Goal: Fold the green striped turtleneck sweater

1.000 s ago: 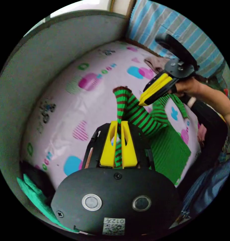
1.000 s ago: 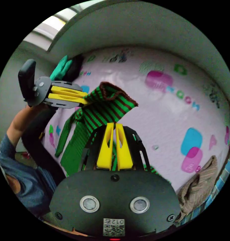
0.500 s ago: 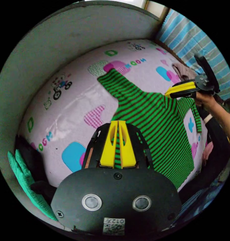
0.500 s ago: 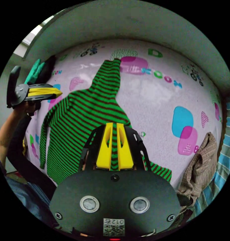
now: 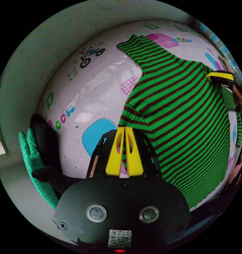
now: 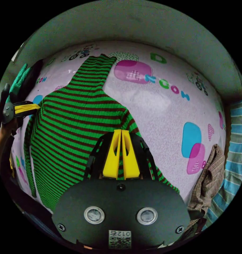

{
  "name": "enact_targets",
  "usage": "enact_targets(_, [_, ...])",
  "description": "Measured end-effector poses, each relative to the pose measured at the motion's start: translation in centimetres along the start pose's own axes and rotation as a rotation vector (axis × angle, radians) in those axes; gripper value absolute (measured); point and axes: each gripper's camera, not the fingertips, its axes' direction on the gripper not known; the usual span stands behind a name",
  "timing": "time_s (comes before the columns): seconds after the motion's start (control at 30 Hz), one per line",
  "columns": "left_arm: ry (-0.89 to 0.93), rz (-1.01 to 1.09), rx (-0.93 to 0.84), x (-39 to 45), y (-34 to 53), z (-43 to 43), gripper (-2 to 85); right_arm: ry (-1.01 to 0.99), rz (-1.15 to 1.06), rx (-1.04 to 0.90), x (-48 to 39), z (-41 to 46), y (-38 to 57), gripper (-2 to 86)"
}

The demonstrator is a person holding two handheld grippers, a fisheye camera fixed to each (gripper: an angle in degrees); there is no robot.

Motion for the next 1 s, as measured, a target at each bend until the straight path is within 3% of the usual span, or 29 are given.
enact_targets(0.1, [0.064, -0.046, 0.018, -1.6, 0.4, 0.4, 0.0, -0.011, -0.019, 0.029, -1.0, 0.0, -1.2, -0.9])
enact_targets(0.27, [0.112, -0.09, 0.024, -2.6, 1.1, 0.3, 0.1, -0.194, 0.036, 0.058, 1.0, -3.6, -0.2, -0.9])
enact_targets(0.53, [0.194, -0.095, 0.154, -1.3, 2.9, -3.2, 0.6, -0.068, 0.13, -0.075, 6.8, -6.1, 8.9, -0.9])
enact_targets(0.67, [0.249, -0.103, 0.101, 0.7, 3.1, -2.1, 0.6, -0.18, 0.242, -0.046, 7.6, -4.4, 12.4, -0.8])
enact_targets(0.8, [0.254, -0.145, 0.051, 1.1, 4.2, -0.3, 0.6, -0.221, 0.216, -0.037, 5.6, -2.3, 11.8, -0.9])
enact_targets(1.0, [0.232, -0.166, 0.025, -0.5, 5.3, 2.0, 0.2, -0.099, 0.136, -0.036, 3.6, -0.1, 9.3, -0.9])
